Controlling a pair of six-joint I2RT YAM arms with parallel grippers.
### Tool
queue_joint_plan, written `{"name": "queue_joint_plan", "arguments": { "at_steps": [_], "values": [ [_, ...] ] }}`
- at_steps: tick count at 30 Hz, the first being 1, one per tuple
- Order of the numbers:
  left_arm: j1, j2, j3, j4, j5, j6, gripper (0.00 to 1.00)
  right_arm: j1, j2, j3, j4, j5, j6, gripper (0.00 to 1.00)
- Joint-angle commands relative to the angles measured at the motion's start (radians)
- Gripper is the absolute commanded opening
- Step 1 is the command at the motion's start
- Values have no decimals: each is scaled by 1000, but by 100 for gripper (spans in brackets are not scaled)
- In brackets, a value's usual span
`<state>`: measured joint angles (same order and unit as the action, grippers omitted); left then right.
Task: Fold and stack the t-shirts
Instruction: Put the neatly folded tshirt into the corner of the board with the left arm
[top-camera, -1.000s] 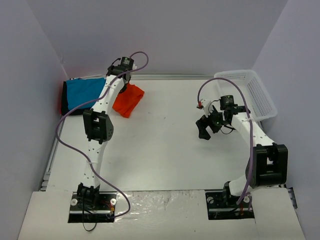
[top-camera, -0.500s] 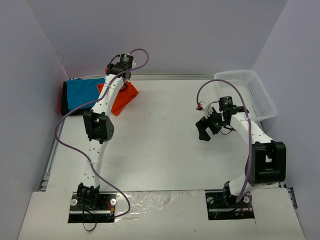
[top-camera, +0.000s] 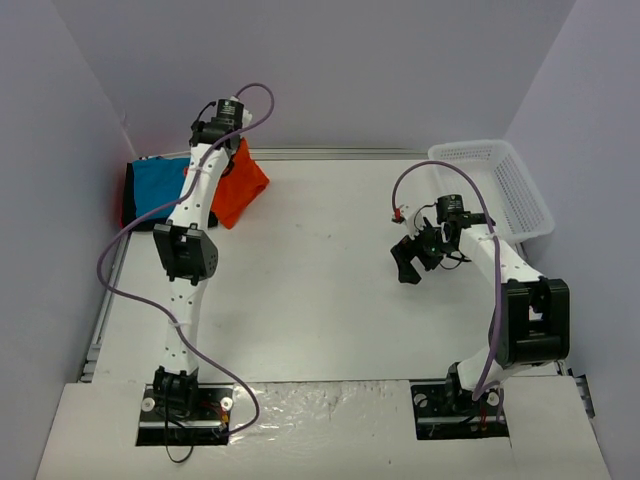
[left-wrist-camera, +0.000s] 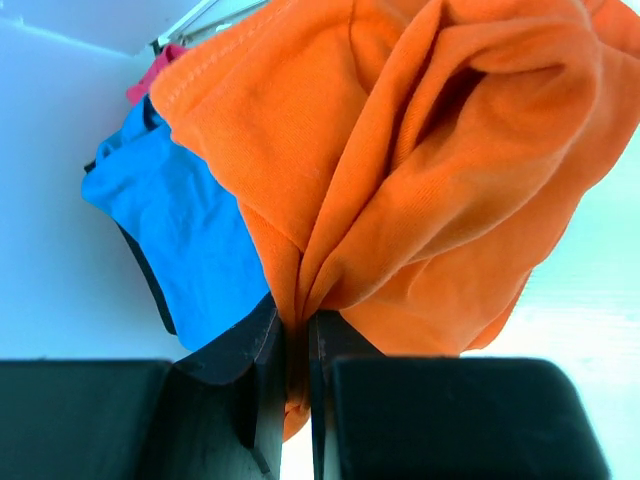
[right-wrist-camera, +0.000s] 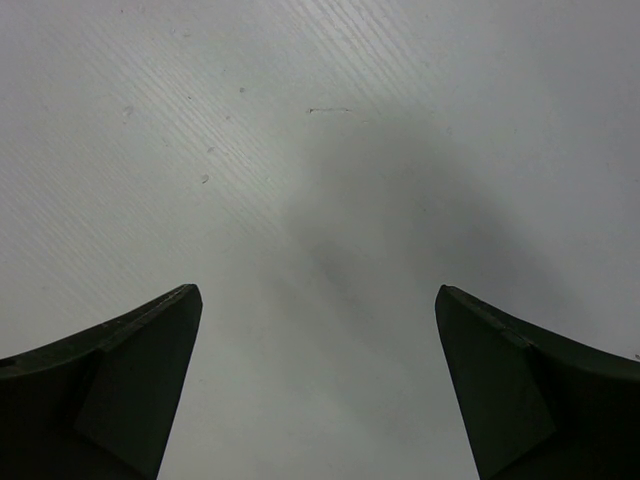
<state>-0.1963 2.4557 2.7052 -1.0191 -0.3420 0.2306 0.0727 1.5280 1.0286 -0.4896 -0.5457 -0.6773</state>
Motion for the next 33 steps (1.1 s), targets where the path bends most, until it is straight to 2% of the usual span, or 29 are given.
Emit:
{"name": "queue_joint_plan", "arguments": {
  "at_steps": [1,5,13,20,27,33],
  "values": [
    [47,-138,41,-18,40,-65,2,-1,8,-4,-20,4,5,100],
    [98,-172,33,-4,125,-115,3,2,18,-7,-21,7,5,100],
    [126,-227,31,5,156,-100,3,12,37,-5,-20,30,5,100],
    [192,-230,-25,19,204,-105,2,12,43,-9,-20,38,5,100],
    [307,-205,-114,76,242,-102,2,13,61,-13,-21,52,2,100],
    [357,-156,-117,116,245,-94,2,12,81,-15,-21,67,5,100]
  ]
}}
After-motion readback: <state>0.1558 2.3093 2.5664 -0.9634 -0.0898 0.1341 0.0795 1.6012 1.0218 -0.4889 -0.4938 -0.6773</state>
